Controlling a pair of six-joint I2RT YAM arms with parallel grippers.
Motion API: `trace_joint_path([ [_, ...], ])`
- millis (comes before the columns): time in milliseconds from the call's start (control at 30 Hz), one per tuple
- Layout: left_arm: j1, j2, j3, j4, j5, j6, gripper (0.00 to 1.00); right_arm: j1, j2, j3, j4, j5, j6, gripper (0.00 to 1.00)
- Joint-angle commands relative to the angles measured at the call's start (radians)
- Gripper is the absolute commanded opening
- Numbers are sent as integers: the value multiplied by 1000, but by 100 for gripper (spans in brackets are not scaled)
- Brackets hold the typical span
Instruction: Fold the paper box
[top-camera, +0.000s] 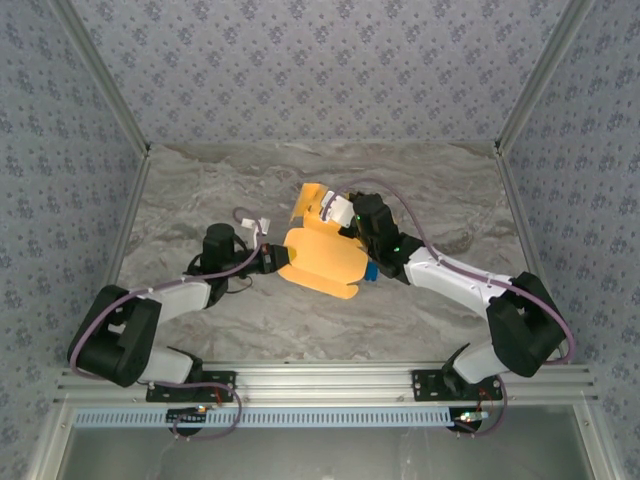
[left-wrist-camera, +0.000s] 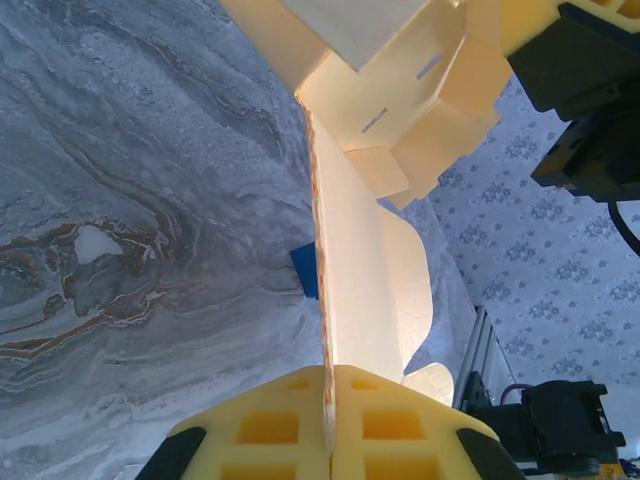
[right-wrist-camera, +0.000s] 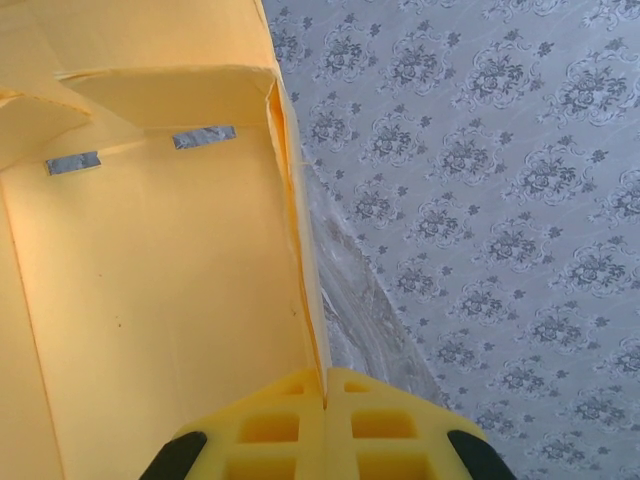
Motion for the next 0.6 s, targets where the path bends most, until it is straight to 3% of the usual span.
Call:
trace_joint_path([
  [0, -3, -1, 17, 130, 116, 1, 0, 10, 5, -10, 12, -40, 46, 0],
  [200, -3, 31, 19, 159, 130, -18, 0, 11, 6, -7, 19, -35, 45, 0],
  [333, -2, 7, 64, -89, 21, 87, 0, 13, 3, -4, 9, -40, 44, 0],
  [433, 0, 2, 98, -283, -90, 169, 9, 18, 4, -6, -5, -58, 46, 0],
  [567, 19, 42, 99, -343, -146, 178, 18, 31, 25, -5, -13, -65, 47, 0],
])
